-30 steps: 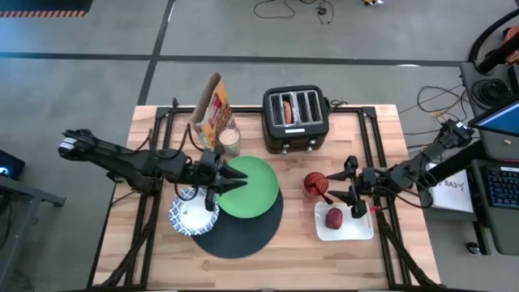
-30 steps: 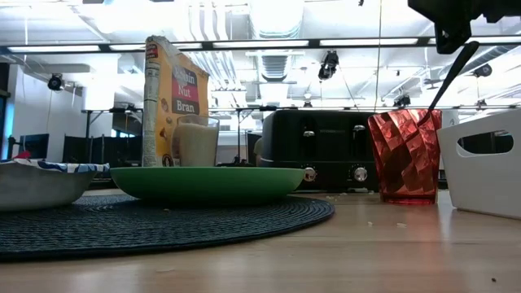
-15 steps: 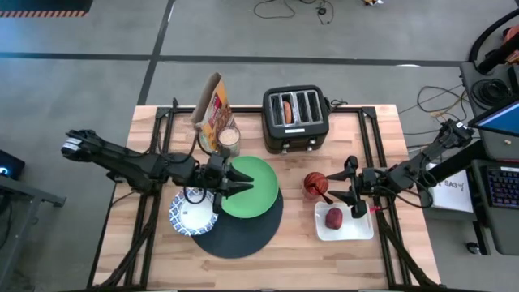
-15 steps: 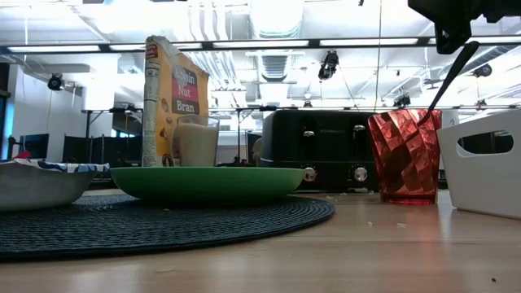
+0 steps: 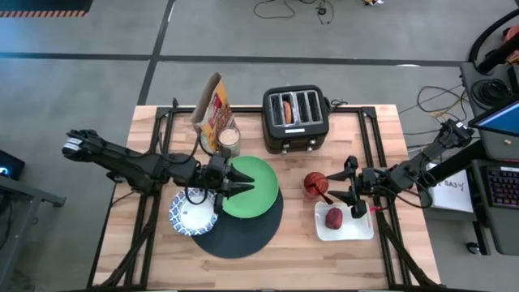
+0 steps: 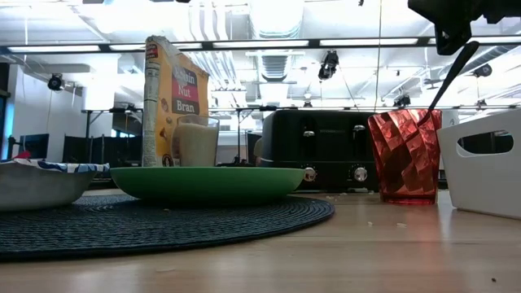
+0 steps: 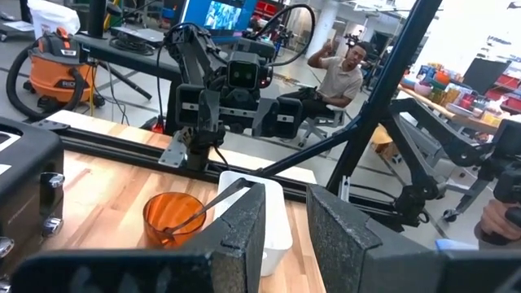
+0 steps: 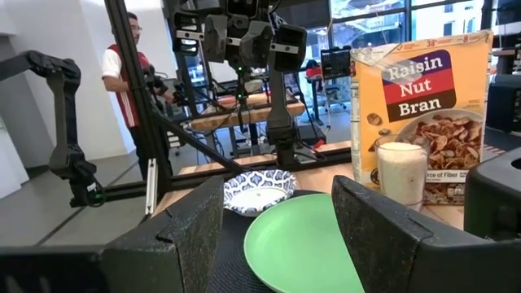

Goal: Arrange a breakfast setting
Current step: Pour the cereal from the cereal box into the white bowl

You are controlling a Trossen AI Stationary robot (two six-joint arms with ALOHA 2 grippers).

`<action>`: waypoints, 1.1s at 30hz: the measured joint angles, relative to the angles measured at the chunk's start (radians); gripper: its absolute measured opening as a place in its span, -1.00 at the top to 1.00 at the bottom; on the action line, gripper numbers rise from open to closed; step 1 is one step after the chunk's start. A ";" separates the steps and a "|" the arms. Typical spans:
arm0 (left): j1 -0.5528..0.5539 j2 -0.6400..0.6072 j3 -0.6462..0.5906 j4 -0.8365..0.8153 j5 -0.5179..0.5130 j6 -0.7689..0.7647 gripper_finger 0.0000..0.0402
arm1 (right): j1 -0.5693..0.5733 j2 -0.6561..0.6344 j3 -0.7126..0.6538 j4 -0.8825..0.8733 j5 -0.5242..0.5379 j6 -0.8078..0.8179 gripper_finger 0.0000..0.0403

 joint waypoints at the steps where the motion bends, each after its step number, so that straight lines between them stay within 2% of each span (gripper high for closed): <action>1: 0.000 0.002 0.000 0.002 0.000 0.000 0.63 | 0.000 0.000 0.000 0.000 0.000 0.000 -0.09; 33: -0.003 0.042 0.000 0.005 0.000 -0.004 0.63 | 0.000 0.000 0.000 -0.023 0.080 0.005 -0.09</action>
